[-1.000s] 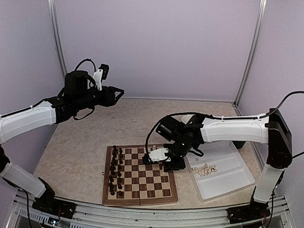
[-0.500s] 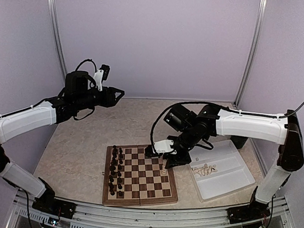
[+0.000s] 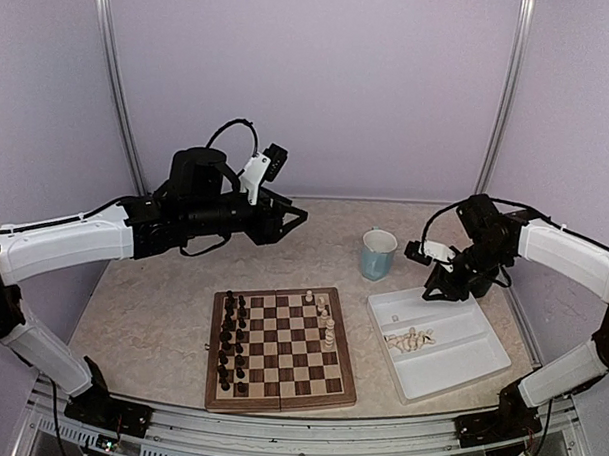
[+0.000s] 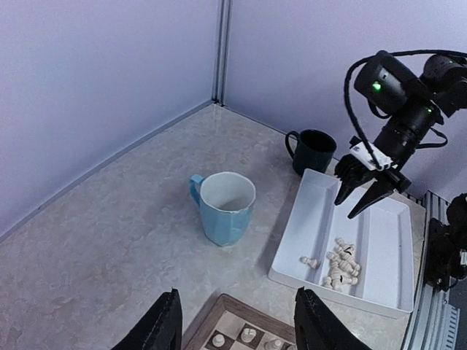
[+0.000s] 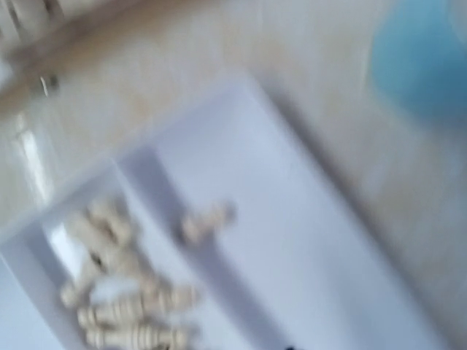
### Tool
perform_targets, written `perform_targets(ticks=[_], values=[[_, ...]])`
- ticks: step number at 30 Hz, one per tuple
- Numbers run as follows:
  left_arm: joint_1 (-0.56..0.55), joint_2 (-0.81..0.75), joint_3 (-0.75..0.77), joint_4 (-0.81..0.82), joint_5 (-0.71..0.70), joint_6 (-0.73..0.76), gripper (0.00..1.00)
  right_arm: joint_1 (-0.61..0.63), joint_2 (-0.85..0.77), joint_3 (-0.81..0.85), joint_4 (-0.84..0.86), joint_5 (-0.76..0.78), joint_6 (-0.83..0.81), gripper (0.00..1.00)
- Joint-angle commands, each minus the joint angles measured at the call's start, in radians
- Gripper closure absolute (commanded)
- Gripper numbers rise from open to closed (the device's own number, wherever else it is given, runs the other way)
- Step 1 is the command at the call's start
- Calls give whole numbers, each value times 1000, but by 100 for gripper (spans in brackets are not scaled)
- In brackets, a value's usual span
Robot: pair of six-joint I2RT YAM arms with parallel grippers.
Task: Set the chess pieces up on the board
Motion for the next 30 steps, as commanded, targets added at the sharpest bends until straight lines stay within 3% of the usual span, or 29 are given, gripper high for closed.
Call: perform_targets(ticks=[1, 8, 17, 23, 30], values=[[-78, 57, 56, -64, -22, 34, 47, -93, -3, -102, 19, -29, -40, 71], [-162, 102, 56, -53, -35, -24, 47, -112, 109, -132, 53, -33, 4, 73], [-177, 89, 32, -53, -55, -52, 47, -83, 191, -162, 62, -51, 31, 70], [-178, 92, 33, -57, -51, -59, 47, -22, 237, -186, 68, -47, 54, 63], [-188, 109, 50, -53, -51, -69, 47, 39, 289, -240, 144, 117, 85, 58]])
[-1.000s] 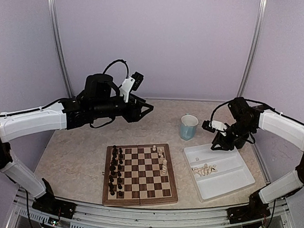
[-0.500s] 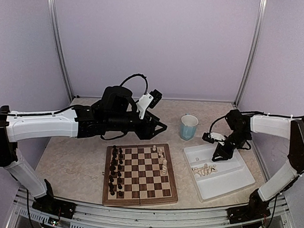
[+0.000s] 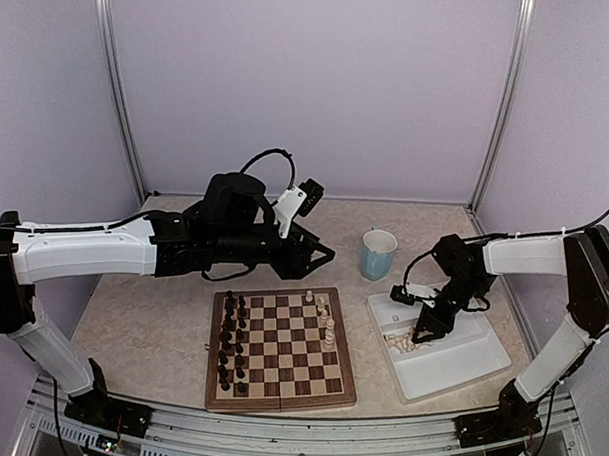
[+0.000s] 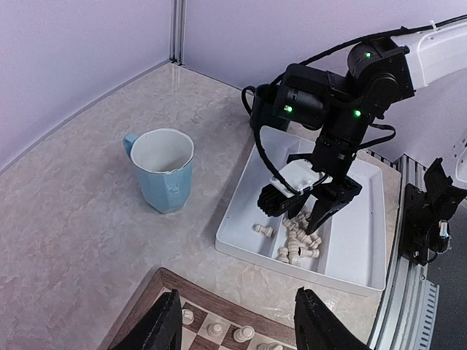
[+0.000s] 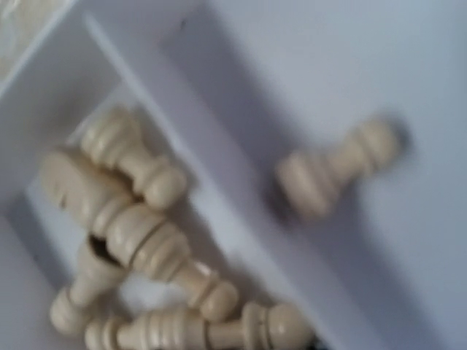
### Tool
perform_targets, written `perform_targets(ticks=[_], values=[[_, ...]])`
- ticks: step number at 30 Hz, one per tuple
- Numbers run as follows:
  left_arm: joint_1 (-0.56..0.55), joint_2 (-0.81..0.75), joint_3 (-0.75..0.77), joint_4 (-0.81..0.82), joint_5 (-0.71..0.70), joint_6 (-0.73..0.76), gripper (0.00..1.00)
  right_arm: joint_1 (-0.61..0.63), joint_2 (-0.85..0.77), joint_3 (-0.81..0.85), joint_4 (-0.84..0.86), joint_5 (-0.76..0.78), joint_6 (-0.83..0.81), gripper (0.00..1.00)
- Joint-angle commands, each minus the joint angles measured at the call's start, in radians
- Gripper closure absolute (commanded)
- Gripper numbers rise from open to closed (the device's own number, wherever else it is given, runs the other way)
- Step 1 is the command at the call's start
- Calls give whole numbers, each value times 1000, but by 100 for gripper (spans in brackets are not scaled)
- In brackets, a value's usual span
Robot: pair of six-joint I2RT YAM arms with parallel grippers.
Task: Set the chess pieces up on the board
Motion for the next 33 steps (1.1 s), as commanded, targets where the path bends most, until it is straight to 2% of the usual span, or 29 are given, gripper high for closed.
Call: perform_targets(ticks=[1, 3, 7, 9, 13, 18, 20, 22, 26, 33], values=[[-15, 10, 20, -2, -7, -18, 47, 40, 41, -64, 68, 172, 24, 58], [-18, 21, 26, 0, -7, -19, 47, 42, 30, -69, 78, 187, 24, 60], [-23, 41, 38, 3, -6, -21, 47, 43, 1, -41, 21, 65, 10, 58], [-26, 47, 45, 7, -4, -22, 47, 43, 2, -31, 17, 56, 20, 58], [-28, 57, 48, 16, -1, -23, 47, 43, -2, -41, 44, 95, 21, 68], [-32, 65, 55, 20, 1, -24, 47, 43, -29, -9, 24, 55, 52, 73], [-31, 65, 55, 21, 2, -24, 47, 43, -34, 19, -9, 34, 65, 70], [-32, 63, 53, 24, 2, -24, 47, 43, -39, 47, -29, 2, 83, 62], [-32, 67, 53, 30, 5, -25, 47, 61, -12, 80, -36, -56, 116, 56], [-39, 69, 51, 35, 3, -36, 47, 177, 64, 58, 20, 67, 150, 53]])
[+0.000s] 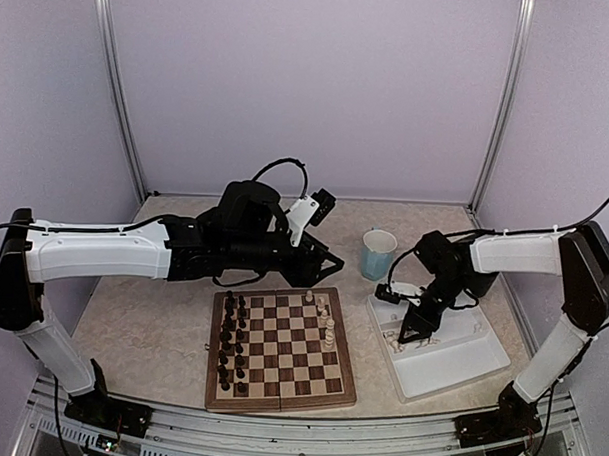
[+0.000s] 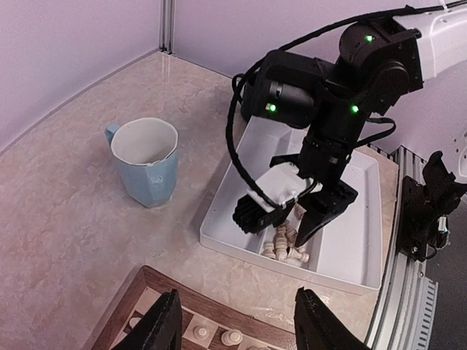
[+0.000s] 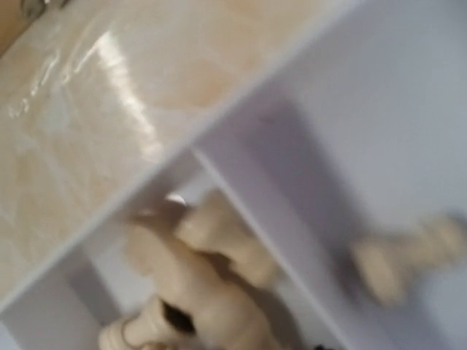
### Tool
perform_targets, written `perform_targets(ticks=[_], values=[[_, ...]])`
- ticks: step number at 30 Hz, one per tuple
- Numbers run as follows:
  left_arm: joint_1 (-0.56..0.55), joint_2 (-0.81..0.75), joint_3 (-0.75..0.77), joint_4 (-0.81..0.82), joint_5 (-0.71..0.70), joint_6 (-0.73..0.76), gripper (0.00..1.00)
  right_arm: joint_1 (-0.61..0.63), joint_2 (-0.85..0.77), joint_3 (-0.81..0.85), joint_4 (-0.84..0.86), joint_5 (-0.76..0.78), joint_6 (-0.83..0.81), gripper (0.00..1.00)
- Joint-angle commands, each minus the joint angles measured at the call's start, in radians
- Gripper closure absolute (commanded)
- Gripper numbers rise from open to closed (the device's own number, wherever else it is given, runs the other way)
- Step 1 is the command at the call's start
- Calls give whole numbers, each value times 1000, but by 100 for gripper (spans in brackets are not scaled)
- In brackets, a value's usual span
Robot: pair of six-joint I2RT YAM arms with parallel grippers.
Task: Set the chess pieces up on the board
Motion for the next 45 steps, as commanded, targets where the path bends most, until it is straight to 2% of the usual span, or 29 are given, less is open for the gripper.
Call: perform_targets(ticks=[1, 6, 11, 12, 15, 19, 23, 28, 33, 40, 45], values=[[-12, 8, 30, 28, 3, -15, 47, 79, 48, -17, 31, 96, 32, 52], [-14, 10, 34, 24, -3, -17, 47, 135, 29, -54, 44, 268, 24, 51], [-15, 17, 34, 26, -2, -17, 47, 129, -64, -81, 22, 350, -18, 49], [-16, 20, 34, 28, 0, -16, 47, 125, -76, -84, 15, 347, -30, 49], [-16, 26, 33, 35, 5, -13, 47, 116, -96, -94, 11, 280, -60, 59], [-17, 31, 36, 39, 10, -12, 47, 116, -98, -81, 8, 146, -94, 60], [-19, 29, 36, 36, 8, -13, 47, 117, -68, -58, 33, 117, -110, 58], [-18, 15, 24, 33, -1, -17, 47, 124, -10, -42, 46, 99, -147, 66], [-20, 7, 17, 39, -7, -21, 47, 127, 1, -53, 39, 137, -166, 83], [-23, 45, 40, 89, -2, -36, 47, 96, -173, -56, 1, 132, -169, 99], [-23, 108, 42, 182, 51, -105, 47, 23, -298, -68, 21, -2, -155, 100]])
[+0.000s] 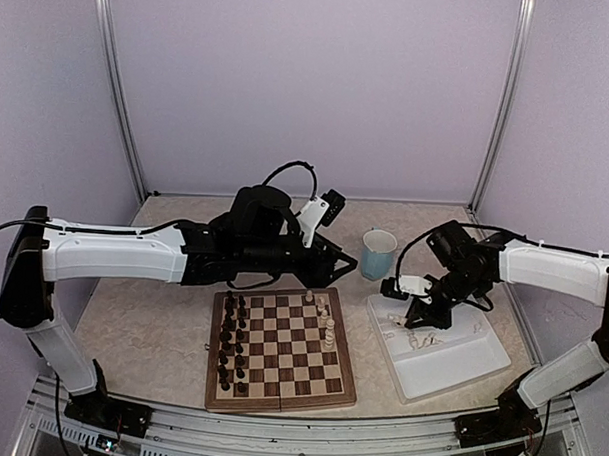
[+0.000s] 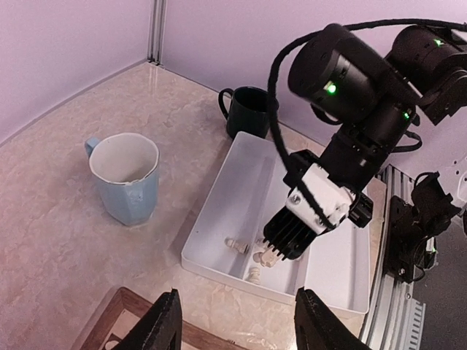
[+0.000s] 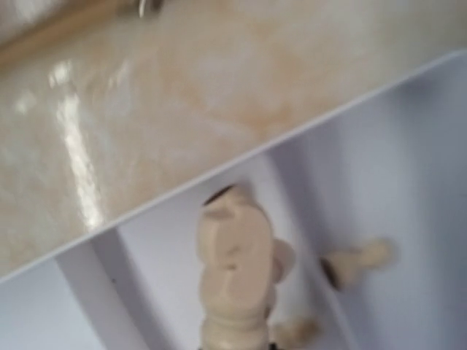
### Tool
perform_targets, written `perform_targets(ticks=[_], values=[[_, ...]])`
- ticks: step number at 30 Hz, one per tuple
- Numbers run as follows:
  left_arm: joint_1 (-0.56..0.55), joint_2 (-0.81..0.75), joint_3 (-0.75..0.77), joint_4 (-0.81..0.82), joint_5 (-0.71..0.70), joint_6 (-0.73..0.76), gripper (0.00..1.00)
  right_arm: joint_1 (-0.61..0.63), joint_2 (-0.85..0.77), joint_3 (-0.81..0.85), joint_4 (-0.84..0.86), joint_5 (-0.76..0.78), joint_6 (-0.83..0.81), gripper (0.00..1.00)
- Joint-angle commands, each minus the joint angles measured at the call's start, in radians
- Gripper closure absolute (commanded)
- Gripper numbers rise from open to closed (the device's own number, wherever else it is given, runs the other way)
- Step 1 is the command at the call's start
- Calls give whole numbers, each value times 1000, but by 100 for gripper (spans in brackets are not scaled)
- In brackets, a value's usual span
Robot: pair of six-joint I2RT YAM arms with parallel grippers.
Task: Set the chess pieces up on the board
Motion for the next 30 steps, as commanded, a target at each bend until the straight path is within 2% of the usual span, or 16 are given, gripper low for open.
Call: perform_targets(ticks=[1, 10, 17, 30], values=[[-7, 77, 26, 125, 54, -78, 47, -63, -107, -14, 7, -129, 8, 100], [-23, 239, 58, 322, 225, -226, 48, -101, -194, -39, 67, -243, 63, 100], [-43, 362, 164, 323, 273, -254, 51, -105, -218, -40, 72, -255, 86, 100], [-43, 464, 251, 299, 265, -313, 56, -104, -256, -40, 60, -245, 90, 100]])
